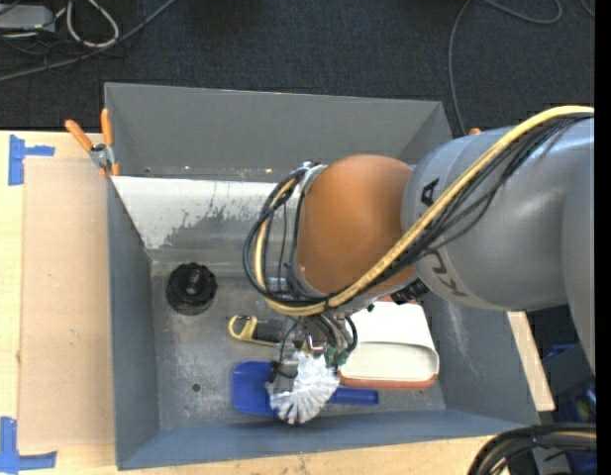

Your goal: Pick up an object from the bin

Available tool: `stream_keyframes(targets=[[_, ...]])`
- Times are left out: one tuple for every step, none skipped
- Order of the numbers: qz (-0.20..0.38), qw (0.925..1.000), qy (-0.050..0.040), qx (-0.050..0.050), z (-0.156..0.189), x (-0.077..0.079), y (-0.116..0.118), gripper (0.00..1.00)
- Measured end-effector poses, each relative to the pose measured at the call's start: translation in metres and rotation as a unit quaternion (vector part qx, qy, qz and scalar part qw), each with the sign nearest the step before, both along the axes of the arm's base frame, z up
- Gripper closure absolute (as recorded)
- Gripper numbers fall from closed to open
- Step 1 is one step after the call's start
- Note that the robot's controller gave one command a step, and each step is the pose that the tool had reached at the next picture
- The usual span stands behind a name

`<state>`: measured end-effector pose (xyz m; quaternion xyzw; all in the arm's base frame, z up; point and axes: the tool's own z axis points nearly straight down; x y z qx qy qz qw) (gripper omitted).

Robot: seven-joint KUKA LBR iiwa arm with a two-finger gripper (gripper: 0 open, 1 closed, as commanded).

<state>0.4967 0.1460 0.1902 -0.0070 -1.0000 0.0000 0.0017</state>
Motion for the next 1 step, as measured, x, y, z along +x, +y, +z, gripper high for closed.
stream_keyframes(targets=[[0.000,1.0000,0.0000,0.000,0.0000,0.0000,0.0000,0.00]])
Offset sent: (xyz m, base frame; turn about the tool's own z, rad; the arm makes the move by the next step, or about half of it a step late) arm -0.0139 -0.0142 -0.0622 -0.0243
